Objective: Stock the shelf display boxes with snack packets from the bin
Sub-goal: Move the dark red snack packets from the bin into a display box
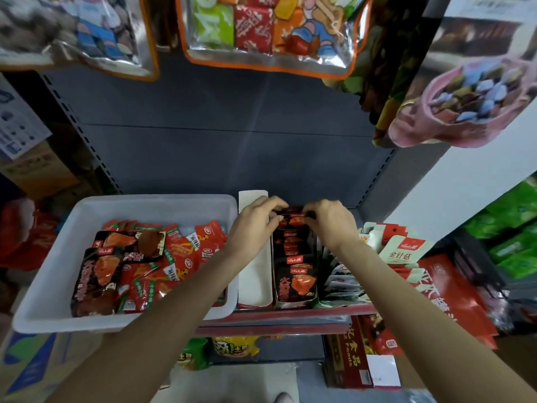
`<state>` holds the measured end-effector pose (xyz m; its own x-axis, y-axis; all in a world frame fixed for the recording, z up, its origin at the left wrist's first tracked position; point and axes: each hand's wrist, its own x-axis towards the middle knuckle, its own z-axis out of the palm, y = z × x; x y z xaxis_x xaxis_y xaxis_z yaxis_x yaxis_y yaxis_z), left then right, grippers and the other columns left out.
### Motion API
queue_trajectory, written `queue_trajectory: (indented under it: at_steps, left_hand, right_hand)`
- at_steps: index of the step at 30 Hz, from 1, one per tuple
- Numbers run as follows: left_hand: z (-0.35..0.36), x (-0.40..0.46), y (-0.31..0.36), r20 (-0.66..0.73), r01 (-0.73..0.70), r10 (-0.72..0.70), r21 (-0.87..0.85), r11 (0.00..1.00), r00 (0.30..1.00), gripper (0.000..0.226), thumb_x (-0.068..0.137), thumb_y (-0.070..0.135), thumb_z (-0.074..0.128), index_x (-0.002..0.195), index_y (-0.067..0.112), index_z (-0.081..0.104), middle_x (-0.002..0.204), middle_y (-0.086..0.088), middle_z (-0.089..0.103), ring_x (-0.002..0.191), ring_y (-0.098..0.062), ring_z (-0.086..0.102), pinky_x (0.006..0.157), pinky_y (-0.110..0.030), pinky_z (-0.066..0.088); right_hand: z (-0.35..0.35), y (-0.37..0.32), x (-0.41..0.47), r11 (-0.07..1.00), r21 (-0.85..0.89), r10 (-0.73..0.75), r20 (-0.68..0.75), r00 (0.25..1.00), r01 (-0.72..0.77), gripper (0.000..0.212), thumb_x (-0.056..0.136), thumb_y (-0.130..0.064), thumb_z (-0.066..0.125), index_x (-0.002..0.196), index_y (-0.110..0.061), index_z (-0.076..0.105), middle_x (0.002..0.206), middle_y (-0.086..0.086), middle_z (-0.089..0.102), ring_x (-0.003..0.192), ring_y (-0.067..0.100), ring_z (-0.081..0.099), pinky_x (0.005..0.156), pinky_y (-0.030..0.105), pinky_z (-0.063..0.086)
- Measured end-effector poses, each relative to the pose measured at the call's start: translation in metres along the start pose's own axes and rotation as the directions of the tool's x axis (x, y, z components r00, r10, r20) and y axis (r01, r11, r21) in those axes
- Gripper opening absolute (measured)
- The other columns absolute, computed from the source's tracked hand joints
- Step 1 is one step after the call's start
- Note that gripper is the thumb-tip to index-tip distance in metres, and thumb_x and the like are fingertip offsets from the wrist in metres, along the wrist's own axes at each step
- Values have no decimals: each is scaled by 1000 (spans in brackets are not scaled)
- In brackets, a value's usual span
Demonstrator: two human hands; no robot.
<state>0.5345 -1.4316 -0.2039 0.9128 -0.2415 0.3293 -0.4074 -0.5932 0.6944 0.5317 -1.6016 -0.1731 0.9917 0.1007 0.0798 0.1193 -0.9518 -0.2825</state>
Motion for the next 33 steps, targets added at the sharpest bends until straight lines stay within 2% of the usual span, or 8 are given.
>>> queue_trajectory:
  at_steps: [3,8,11,14,21,27,30,33]
  left_hand:
    - [-1,3,1,-4,-26,26,44,999,1000,12,88,8,63,97,11,69,90,-2,68,80,-16,64,73,-35,54]
    - [4,5,2,83,77,-90,148,986,992,15,91,10,57,101,14,68,98,-1,68,86,-18,65,71,-29,50]
    - [0,-1,1,32,47,-52,123,991,998,13,88,9,59,99,13,66,98,0,67,88,-18,63,73,-36,52]
    - [-14,-17,-10,-9,31,-30,88,996,1000,18,84,8,66,102,10,65,98,-4,66,90,-17,62,76,-36,53]
    - [-69,-62,-76,-72,278,-269,182,943,960,22,85,14,66,107,14,63,106,-4,65,98,-19,61,84,-33,51]
    - [-131,-112,-157,-80,552,-555,283,784,828,43,86,18,66,126,12,53,123,-9,59,111,-25,56,98,-37,45]
    - [-154,-132,-188,-23,565,-602,375,735,798,64,84,32,67,138,12,38,142,-9,42,131,-27,38,110,-40,32]
    - [-167,-138,-203,117,524,-615,415,744,780,83,85,35,66,149,11,19,156,-6,17,142,-26,20,115,-38,19]
  right_hand:
    - [0,-2,-9,997,74,-6,-138,990,16,15,88,-22,62,101,-21,69,102,2,68,94,24,62,73,31,46]
    - [11,-6,-9,993,-119,4,-79,997,-13,18,90,-16,53,97,-20,69,96,5,68,93,27,60,70,31,38]
    - [13,-15,-13,994,-106,-59,-168,984,41,15,85,-14,64,99,-16,69,95,4,67,96,29,58,74,34,43]
    - [18,-33,-17,989,-19,-148,-248,957,148,21,72,-10,76,92,-13,70,86,6,65,84,31,61,67,37,50]
    - [50,-121,-10,962,227,-175,79,981,153,25,91,-23,56,116,-17,60,114,3,60,104,21,56,80,33,48]
    - [112,-189,-6,957,289,-148,384,912,33,52,90,-27,59,138,-18,41,135,10,49,122,27,49,101,39,42]
    - [142,-218,-1,945,323,-122,508,853,-57,67,87,-23,64,144,-15,31,143,10,40,132,26,38,107,32,33]
    - [167,-241,12,891,411,-72,544,836,-191,59,83,-19,69,135,-13,42,127,9,57,118,27,54,98,34,44]
